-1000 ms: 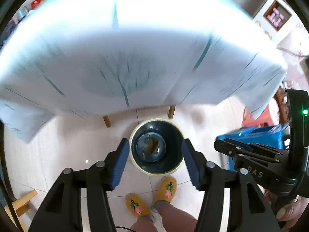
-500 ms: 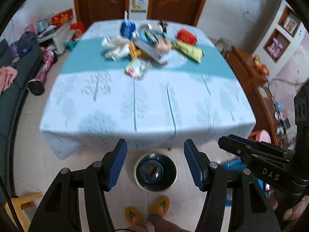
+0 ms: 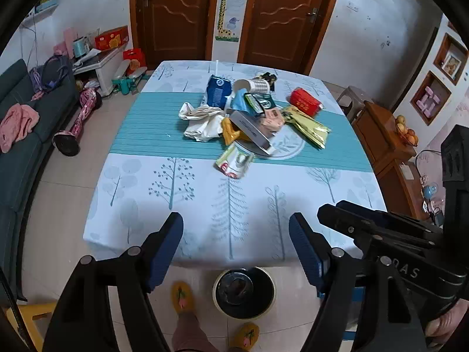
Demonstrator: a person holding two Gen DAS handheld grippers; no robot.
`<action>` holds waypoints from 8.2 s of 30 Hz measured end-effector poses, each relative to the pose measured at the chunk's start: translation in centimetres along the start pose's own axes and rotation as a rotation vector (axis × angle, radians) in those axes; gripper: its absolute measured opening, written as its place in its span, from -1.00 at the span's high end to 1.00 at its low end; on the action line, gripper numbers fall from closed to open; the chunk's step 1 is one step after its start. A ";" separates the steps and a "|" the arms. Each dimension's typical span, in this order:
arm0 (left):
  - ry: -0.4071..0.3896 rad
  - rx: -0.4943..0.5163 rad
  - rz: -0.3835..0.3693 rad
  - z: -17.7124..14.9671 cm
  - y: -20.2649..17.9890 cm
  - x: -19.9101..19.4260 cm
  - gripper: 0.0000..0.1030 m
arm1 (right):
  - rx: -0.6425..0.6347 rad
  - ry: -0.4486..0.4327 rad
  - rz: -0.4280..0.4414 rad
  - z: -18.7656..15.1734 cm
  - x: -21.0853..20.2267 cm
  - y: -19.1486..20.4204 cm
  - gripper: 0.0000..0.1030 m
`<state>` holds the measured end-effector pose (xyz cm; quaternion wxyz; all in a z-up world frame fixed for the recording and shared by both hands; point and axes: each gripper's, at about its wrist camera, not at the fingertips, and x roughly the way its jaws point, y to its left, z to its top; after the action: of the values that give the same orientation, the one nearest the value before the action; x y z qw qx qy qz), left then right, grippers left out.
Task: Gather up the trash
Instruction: 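Raise both open tools back toward the table, then grasp the green-white wet-wipe pack with the right tool while the left tool grasps the white tissue, then carry the tissue and wipe pack to the black bin and open both tools, then raise both open tools back toward the table, then grasp the yellow wrapper with the right tool while the left tool reaches for the silver box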
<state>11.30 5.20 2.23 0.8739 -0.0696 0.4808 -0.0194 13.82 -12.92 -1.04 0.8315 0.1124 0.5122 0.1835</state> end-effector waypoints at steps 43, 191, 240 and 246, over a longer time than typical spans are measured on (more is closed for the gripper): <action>0.495 -0.017 -0.302 20.2 12.4 30.2 -0.41 | 0.498 0.077 -0.221 7.7 19.9 -2.4 0.84; 0.227 0.167 -0.047 -13.6 -2.8 4.3 -0.35 | 0.230 0.056 -0.322 -18.4 -2.0 -4.9 0.52; 0.248 0.163 -0.089 11.5 10.8 11.9 -0.35 | -0.051 -0.004 -0.298 4.0 13.7 5.1 -0.04; 0.286 0.230 -0.114 14.1 11.7 15.4 -0.35 | -0.012 -0.031 -0.396 5.7 17.1 4.8 -0.04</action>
<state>31.02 16.66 -4.87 0.7962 0.0072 0.5901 -0.1337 24.96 -1.35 -10.47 0.8598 0.0074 0.5103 0.0175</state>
